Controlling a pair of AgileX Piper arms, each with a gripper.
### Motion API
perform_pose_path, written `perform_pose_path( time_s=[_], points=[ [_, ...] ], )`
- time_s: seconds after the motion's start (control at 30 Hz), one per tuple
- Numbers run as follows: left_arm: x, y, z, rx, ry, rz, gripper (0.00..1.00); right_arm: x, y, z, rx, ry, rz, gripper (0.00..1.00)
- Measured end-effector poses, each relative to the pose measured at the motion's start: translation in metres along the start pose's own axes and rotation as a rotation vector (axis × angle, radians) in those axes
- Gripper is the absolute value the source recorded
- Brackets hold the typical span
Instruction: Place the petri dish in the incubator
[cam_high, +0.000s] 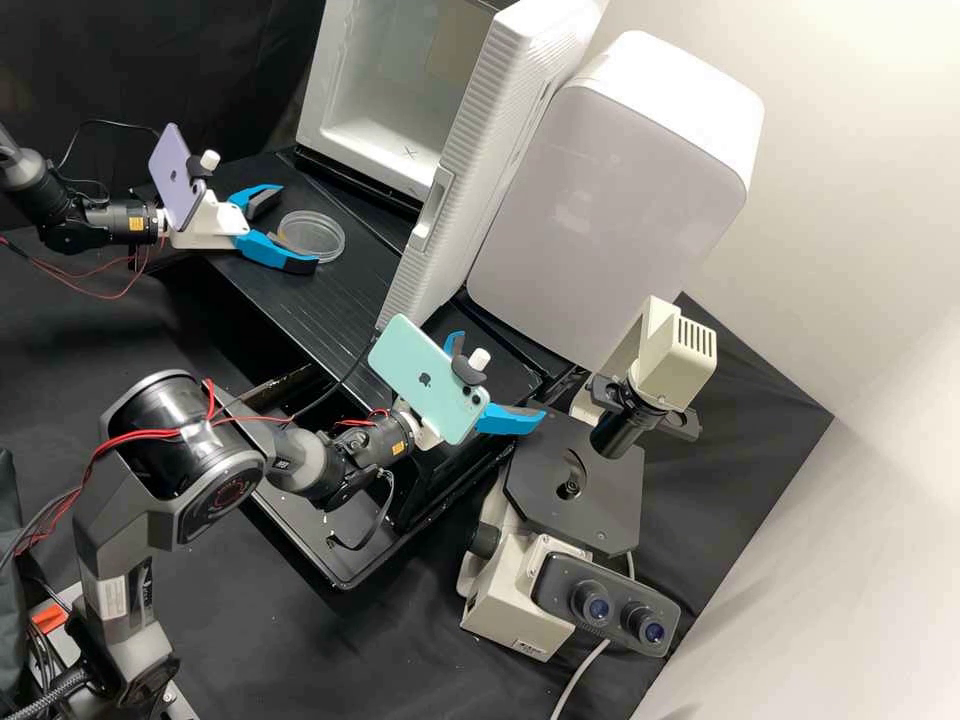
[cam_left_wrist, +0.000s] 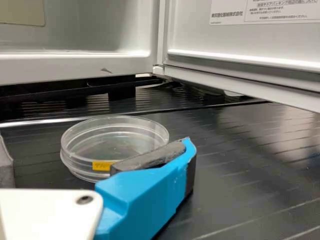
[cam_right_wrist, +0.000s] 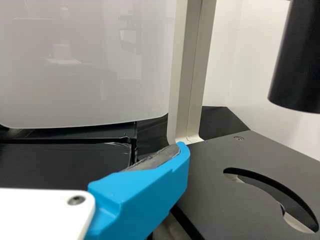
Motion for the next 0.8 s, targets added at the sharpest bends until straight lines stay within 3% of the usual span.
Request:
perform_pose_path(
  time_s=[0.8],
  points=[
    [0.016, 0.01, 0.0, 0.007, 0.014, 0.007, 1.0, 0.0, 0.0, 0.0, 0.0, 0.0, 0.0, 1.0]
  ],
)
